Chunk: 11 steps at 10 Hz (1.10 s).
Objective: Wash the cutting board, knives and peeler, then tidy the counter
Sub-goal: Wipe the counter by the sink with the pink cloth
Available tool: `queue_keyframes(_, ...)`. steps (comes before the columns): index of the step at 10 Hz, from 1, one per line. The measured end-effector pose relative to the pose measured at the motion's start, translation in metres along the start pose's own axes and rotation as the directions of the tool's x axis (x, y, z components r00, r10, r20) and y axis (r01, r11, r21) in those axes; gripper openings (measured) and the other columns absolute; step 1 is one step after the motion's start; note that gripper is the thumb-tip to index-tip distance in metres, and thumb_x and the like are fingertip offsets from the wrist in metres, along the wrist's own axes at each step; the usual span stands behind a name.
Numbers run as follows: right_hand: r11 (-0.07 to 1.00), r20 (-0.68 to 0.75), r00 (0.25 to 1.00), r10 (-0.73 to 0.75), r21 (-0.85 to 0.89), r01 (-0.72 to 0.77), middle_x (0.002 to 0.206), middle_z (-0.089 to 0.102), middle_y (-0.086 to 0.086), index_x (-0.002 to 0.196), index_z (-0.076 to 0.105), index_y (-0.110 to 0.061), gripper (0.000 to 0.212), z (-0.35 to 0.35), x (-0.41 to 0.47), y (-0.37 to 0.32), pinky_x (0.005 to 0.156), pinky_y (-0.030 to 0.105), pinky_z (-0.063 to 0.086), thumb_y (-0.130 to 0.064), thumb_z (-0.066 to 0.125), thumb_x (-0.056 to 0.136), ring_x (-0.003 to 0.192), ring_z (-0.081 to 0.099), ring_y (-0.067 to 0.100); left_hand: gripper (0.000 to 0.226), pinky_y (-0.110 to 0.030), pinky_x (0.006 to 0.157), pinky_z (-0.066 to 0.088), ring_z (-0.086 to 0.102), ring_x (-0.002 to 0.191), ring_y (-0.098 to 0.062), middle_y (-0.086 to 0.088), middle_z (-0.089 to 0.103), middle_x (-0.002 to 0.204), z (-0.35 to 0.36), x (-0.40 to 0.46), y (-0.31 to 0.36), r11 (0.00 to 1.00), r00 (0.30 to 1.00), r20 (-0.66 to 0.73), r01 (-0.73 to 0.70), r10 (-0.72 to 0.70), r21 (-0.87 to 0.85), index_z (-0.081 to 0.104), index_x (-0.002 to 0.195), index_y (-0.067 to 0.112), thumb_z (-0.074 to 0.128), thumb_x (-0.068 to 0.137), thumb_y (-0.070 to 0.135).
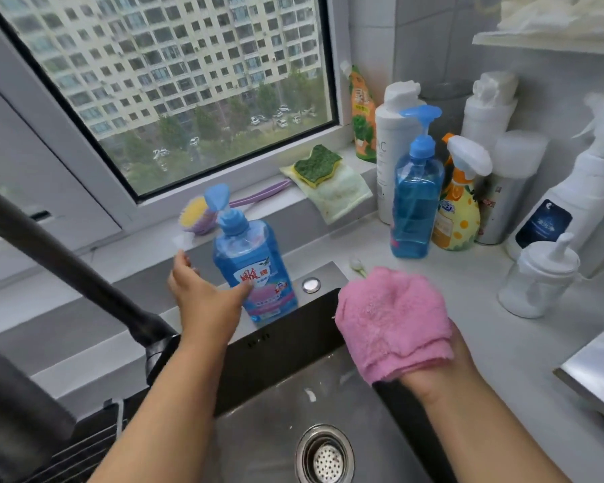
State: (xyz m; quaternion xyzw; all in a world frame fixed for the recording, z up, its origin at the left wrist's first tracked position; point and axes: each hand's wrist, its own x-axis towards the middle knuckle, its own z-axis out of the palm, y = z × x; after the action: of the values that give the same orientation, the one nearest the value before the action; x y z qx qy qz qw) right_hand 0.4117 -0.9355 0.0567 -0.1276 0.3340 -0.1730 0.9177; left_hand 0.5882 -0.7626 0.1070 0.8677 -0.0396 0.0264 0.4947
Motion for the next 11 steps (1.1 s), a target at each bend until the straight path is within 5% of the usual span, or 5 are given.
queue_keyframes(3, 0.996, 0.017, 1.000, -0.025, -0.082, 0.026, 0.114, 0.062, 0.011, 0.117, 0.058, -0.007, 0.034, 0.059, 0.023, 0.021, 0.106, 0.043, 0.037, -0.026, 0.034, 0.103, 0.100, 0.057, 0.026, 0.077, -0.035, 0.077, 0.056, 0.065, 0.109, -0.024, -0.003, 0.067, 0.118, 0.008, 0.056, -0.011, 0.934, 0.866, 0.493, 0.238, -0.079, -0.267, 0.047, 0.130, 0.018, 0.081, 0.066, -0.007)
queue_keyframes(5, 0.829, 0.011, 0.961, -0.275, -0.505, 0.243, 0.075, 0.057, 0.000, 0.103, 0.062, -0.013, 0.021, 0.088, 0.049, 0.031, 0.072, 0.033, 0.049, -0.024, 0.046, 0.098, 0.064, 0.054, 0.015, 0.079, -0.040, 0.083, 0.058, 0.065, 0.106, -0.020, 0.000, 0.063, 0.121, -0.025, 0.058, 0.002, 0.924, 0.927, 0.375, 0.139, 0.005, -0.355, 0.046, 0.127, 0.021, 0.084, 0.060, 0.003)
queue_keyframes(8, -0.505, 0.415, 0.887, -0.200, -0.820, 0.270, 0.126, 0.058, 0.012, 0.122, 0.055, -0.022, 0.046, 0.088, 0.138, 0.089, 0.090, 0.040, 0.050, -0.050, 0.027, 0.100, 0.109, 0.059, 0.024, 0.088, -0.037, 0.077, 0.059, 0.068, 0.104, -0.017, 0.004, 0.063, 0.123, -0.074, 0.058, 0.027, 0.861, 0.977, 0.205, 0.052, 0.061, -0.506, 0.046, 0.130, 0.024, 0.083, 0.051, 0.009)
queue_keyframes(9, -0.823, 0.434, 0.899, -0.056, -0.529, 0.204, 0.162, -0.001, 0.007, 0.155, 0.004, -0.021, 0.063, 0.074, 0.155, 0.115, 0.119, 0.042, -0.003, -0.050, 0.017, 0.100, 0.149, -0.002, 0.027, 0.091, -0.035, 0.075, 0.060, 0.068, 0.102, -0.015, 0.004, 0.063, 0.122, -0.079, 0.056, 0.026, 0.847, 0.979, 0.194, 0.053, 0.059, -0.529, 0.045, 0.132, 0.022, 0.082, 0.050, 0.010)
queue_keyframes(11, -0.868, 0.532, 0.793, 0.297, -0.196, 0.456, 0.161, -0.005, 0.011, 0.154, -0.007, -0.023, 0.063, 0.109, 0.135, 0.177, 0.119, 0.049, -0.002, -0.042, 0.023, 0.101, 0.148, -0.006, 0.033, 0.090, -0.039, 0.078, 0.060, 0.069, 0.101, -0.016, 0.001, 0.063, 0.123, -0.084, 0.056, 0.018, 0.840, 0.981, 0.176, 0.028, 0.080, -0.542, 0.045, 0.131, 0.019, 0.082, 0.049, 0.008)
